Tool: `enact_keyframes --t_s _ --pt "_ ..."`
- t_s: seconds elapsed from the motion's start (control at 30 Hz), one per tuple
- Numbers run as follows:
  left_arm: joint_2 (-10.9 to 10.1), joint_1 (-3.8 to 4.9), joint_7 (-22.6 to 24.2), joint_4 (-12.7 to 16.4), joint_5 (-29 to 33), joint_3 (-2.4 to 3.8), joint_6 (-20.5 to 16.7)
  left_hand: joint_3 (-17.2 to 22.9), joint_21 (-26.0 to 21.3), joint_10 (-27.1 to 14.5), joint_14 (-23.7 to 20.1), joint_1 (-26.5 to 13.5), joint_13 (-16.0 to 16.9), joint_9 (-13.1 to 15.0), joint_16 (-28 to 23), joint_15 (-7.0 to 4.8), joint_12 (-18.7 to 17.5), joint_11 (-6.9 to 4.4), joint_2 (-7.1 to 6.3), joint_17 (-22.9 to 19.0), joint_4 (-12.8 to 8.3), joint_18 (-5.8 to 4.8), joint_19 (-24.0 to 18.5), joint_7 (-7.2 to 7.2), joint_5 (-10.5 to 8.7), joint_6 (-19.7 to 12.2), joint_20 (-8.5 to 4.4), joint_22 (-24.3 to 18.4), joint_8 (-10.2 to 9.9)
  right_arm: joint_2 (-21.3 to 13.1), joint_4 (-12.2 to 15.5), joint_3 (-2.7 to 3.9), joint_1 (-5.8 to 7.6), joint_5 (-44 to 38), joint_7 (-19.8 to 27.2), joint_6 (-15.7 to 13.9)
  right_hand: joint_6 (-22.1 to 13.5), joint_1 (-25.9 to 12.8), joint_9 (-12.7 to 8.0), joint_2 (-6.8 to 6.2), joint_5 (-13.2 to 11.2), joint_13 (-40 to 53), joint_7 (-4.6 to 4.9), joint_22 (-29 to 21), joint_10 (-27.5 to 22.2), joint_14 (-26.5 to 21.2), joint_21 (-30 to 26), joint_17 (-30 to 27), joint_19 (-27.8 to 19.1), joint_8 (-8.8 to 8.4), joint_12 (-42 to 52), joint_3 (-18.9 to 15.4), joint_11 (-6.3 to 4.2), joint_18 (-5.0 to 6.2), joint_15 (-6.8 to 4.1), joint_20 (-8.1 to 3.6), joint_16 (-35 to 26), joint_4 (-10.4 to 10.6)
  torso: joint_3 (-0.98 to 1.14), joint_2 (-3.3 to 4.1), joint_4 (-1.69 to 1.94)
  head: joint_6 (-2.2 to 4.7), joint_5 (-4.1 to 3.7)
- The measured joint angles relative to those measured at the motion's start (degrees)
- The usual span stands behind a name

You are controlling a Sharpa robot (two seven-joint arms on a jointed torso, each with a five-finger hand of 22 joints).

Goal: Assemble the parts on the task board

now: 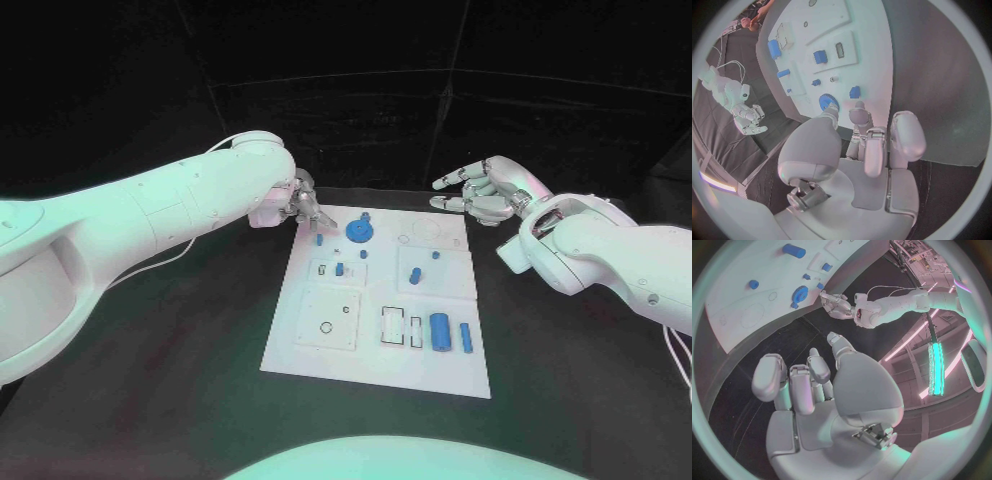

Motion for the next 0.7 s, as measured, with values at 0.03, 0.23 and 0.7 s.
enact_keyframes --t_s 0.03,0.23,0.7 --pt "0.02 -0.03 0.0 -0.09 -0.01 -0.01 0.17 -0.11 0.0 0.0 0.0 0.22 -0.01 -0.07 0.0 0.0 0.0 0.0 0.22 0.0 -0.12 0.0 0.0 -0.18 0.0 0.18 0.0 0.0 0.0 0.01 -0.01 0.0 0.0 0.0 0.0 0.0 0.0 0.0 0.0 0.0 0.0 0.0 0.0 0.0 0.0 0.0 0.0 0.0 0.0 0.0 0.0 0.0 0.0 0.0 0.0 0.0 0.0 0.0 0.0 -0.01 0.01 -0.01 -0.02" --pt "0.09 -0.23 -0.04 -0.57 -0.03 -0.1 1.06 -0.35 0.0 0.0 0.0 0.78 -0.16 -0.48 0.0 0.0 0.0 0.0 0.78 0.0 -0.36 0.0 0.0 0.02 0.0 0.38 0.0 0.0 0.0 0.03 -0.04 0.0 0.0 0.03 0.02 0.0 0.0 0.0 0.0 0.0 0.0 0.0 0.0 0.0 0.0 0.0 0.0 0.0 0.0 0.0 0.0 0.0 0.0 0.0 0.0 0.0 0.0 0.0 0.01 -0.04 0.02 -0.08 -0.1" --pt "0.57 -1.0 -0.09 -1.08 -0.07 -0.41 2.2 -0.74 0.0 0.0 0.0 1.98 -0.27 -1.03 0.0 0.0 0.0 0.0 1.55 0.0 -0.75 0.0 0.21 -0.1 0.0 0.5 0.2 0.13 0.0 0.1 -0.11 0.0 0.0 0.07 0.04 0.01 0.0 0.0 0.0 0.0 0.0 0.01 0.0 -0.03 0.01 0.0 0.0 0.0 0.0 0.0 0.0 0.0 0.0 0.0 0.0 0.0 0.0 0.0 0.01 -0.03 0.1 -0.1 0.02"
